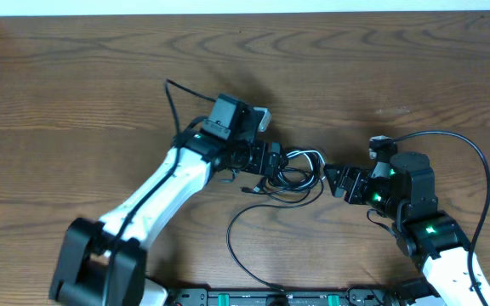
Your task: Untangle cables
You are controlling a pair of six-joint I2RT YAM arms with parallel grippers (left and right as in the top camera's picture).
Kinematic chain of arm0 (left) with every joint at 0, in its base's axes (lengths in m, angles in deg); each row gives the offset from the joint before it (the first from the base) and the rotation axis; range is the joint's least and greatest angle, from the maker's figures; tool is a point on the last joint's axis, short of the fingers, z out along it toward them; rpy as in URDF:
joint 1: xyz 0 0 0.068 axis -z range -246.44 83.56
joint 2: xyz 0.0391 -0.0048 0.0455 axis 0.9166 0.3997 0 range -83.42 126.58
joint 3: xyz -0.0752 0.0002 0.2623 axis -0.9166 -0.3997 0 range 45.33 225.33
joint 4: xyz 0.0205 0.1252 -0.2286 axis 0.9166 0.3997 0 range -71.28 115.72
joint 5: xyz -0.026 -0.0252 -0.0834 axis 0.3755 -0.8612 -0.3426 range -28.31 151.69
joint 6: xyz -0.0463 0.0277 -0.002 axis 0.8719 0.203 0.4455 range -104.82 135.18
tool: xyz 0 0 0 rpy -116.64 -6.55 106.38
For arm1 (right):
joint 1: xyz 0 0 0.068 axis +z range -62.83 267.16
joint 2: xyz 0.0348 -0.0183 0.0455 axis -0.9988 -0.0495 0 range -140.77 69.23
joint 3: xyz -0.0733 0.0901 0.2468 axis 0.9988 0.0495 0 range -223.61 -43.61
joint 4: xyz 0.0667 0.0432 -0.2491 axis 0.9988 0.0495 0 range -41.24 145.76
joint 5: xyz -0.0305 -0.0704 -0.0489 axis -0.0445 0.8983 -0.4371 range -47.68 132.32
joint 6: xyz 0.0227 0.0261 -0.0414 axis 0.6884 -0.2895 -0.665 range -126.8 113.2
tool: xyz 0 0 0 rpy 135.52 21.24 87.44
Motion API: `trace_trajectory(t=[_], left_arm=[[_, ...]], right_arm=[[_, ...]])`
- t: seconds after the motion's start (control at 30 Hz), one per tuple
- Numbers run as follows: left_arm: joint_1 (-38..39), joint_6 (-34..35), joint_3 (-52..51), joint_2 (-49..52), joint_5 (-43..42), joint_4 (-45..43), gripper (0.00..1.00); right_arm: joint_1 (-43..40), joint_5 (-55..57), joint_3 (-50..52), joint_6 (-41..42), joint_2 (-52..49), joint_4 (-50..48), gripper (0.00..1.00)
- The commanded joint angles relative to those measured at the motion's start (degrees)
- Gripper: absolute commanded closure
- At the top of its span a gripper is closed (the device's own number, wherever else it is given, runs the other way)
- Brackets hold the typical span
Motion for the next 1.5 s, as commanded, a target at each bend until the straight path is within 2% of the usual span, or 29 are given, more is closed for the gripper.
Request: trace_trajectory(t=[0.0, 0.13, 0.37, 0.6, 0.73, 0.77, 0.87, 0.93, 0.97, 1.13, 1.23, 1.3, 1.47], left_arm=[[0.4, 6.6, -0.1, 3.5, 2.0, -0.5, 0.05], [0.4, 8.1, -0.1, 6.9, 2.0, -0.6, 0.05], [0.8, 16.9, -0.1, 11.4, 1.5, -0.5, 0.04], [0.9, 18.0, -0.1, 11.5, 1.6, -0.2, 0.04], [1.0, 21.2, -0.1, 11.5, 1.9, -0.2, 0.05], [1.1, 21.9, -0.1, 11.5, 2.1, -0.2, 0.06], [1.1, 22.4, -0.1, 11.5, 2.3, -0.4, 0.24], [1.1, 22.4, -0.1, 11.5, 2.3, -0.8, 0.27], [1.1, 22.4, -0.1, 11.5, 2.8, -1.0, 0.37], [1.1, 22.4, -0.1, 11.5, 5.3, -1.0, 0.63], [1.1, 22.4, -0.1, 11.5, 5.3, -1.0, 0.71], [1.1, 22.4, -0.1, 11.5, 5.9, -1.0, 0.72], [1.1, 22.4, -0.1, 11.5, 8.3, -1.0, 0.71]], right_arm=[[-0.3, -3.6, -0.7, -1.4, 0.3, -0.6, 0.13], [-0.3, -3.5, -0.7, 2.6, 0.3, -0.7, 0.01], [-0.3, -2.2, -0.7, 4.0, 0.2, -1.7, 0.01], [-0.3, -1.2, -0.7, 3.7, 0.2, -1.4, 0.01], [-0.3, 1.0, -0.7, 3.8, -0.6, -0.7, 0.01], [-0.3, 1.0, -0.7, 3.8, -1.0, -0.5, 0.01], [-0.3, 1.0, -0.7, 3.8, -1.9, -0.2, 0.01], [-0.3, 1.0, -0.7, 3.8, -2.5, -0.1, 0.01], [-0.3, 0.9, -0.7, 3.8, -3.0, -0.1, 0.01], [-0.3, 1.7, -0.7, 3.8, -4.2, -0.3, 0.01], [-0.3, 4.0, -0.7, 3.8, -5.9, -1.2, 0.07], [-0.3, 4.2, -0.7, 3.8, -7.4, -2.2, 0.09], [-0.3, 2.0, -0.7, 3.8, -12.2, -6.7, 0.3]])
